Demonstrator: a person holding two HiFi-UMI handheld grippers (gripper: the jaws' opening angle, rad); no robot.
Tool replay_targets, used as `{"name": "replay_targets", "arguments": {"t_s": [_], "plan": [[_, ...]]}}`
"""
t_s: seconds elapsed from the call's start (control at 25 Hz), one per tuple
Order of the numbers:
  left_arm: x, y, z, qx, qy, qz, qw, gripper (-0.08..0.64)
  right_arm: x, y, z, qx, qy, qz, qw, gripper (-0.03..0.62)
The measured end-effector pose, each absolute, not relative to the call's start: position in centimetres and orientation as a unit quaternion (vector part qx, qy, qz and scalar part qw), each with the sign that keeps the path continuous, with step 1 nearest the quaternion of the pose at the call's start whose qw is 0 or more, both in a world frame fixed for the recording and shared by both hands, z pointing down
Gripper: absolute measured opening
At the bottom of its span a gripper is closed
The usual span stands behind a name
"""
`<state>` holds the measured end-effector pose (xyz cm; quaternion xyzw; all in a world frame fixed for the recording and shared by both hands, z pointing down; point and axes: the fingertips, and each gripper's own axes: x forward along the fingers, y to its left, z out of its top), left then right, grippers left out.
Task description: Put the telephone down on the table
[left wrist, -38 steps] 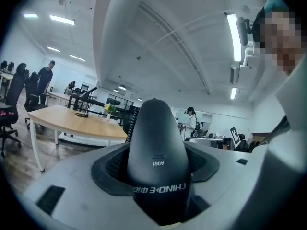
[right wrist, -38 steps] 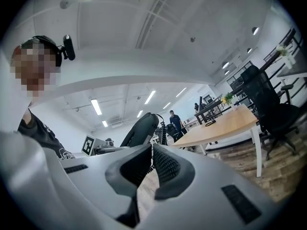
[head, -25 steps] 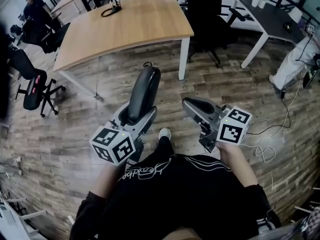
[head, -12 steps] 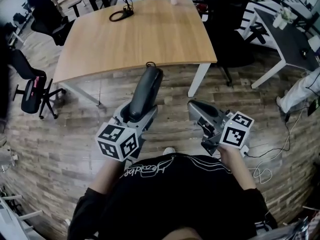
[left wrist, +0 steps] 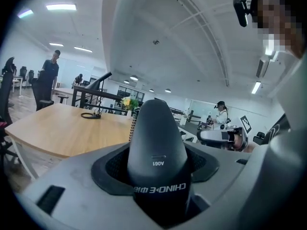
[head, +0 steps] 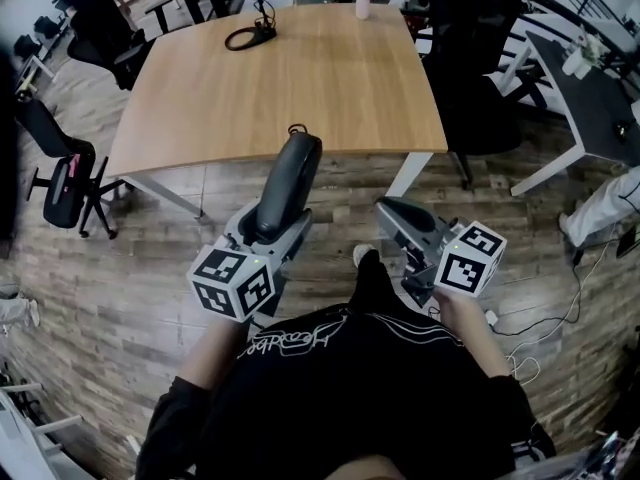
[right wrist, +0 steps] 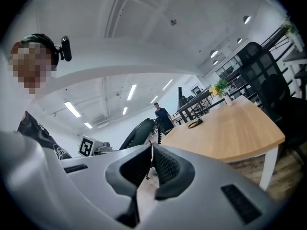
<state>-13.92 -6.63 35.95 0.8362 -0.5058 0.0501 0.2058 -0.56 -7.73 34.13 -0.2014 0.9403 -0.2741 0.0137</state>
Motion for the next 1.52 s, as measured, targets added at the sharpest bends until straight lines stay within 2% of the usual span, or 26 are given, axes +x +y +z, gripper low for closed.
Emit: {"name": "replay_targets", "arguments": {"t_s": [0.72, 1.2, 1.52], "plan": [[-14.4, -28.0, 39.7, 0.778, -0.575, 0.093, 0.235, 0.284, -1.7, -31.2, 37.4, -0.114, 0.945, -0.305, -0.036, 0.041], [-18.4, -34.1, 43.6, 0.741, -0.613, 0.111, 0.253, 0.284, -4.5, -37.3, 41.7, -0.089, 0.939, -0.322, -0.085, 0.041], [-22.3, -40.4, 44.7, 0.738, -0.618, 0.144, 0.228, 0.284, -7.7, -43.0, 43.0, -0.102, 0.932, -0.335, -0.098, 0.041]]}}
